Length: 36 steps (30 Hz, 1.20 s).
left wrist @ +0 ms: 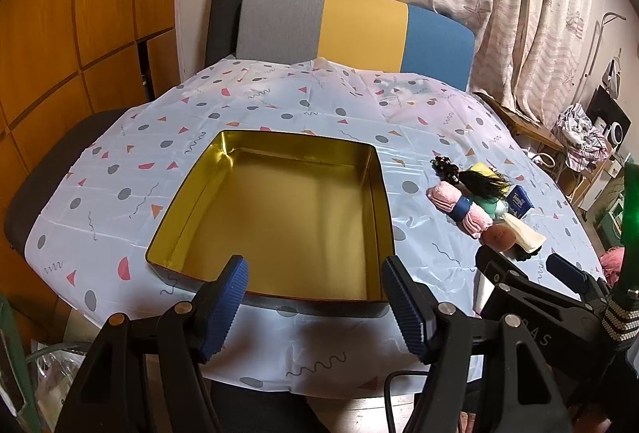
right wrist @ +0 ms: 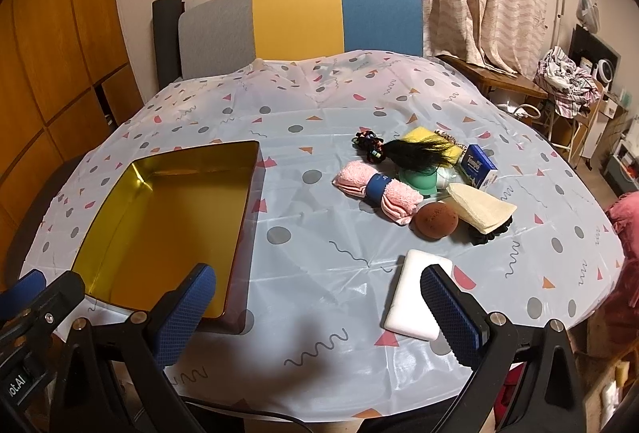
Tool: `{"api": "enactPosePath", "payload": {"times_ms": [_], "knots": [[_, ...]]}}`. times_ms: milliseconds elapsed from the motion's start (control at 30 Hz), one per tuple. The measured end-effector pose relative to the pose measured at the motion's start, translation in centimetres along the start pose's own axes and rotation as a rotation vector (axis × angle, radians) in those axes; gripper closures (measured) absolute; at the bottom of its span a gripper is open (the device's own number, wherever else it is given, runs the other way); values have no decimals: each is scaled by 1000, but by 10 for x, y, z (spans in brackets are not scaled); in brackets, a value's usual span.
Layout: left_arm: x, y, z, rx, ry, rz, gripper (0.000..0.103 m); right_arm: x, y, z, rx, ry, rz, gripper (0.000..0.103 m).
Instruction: Organize rigid objects
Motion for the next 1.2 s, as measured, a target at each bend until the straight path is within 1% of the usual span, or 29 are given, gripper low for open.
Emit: {"api": "enactPosePath", "payload": {"times_ms": [1200], "knots": [[-4, 1, 5, -12, -27, 6, 33, -6, -1, 6, 10, -37, -2, 0]]}}
Point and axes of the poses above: each gripper's, at about its wrist camera, not at the fingertips, and z roughly the way its jaws point, y to its right, x to its top, the point moved 8 cm from there along z, roughly the way its jaws point, and after that the axes turned 8 degrees about -z, right-handed, at the moved point
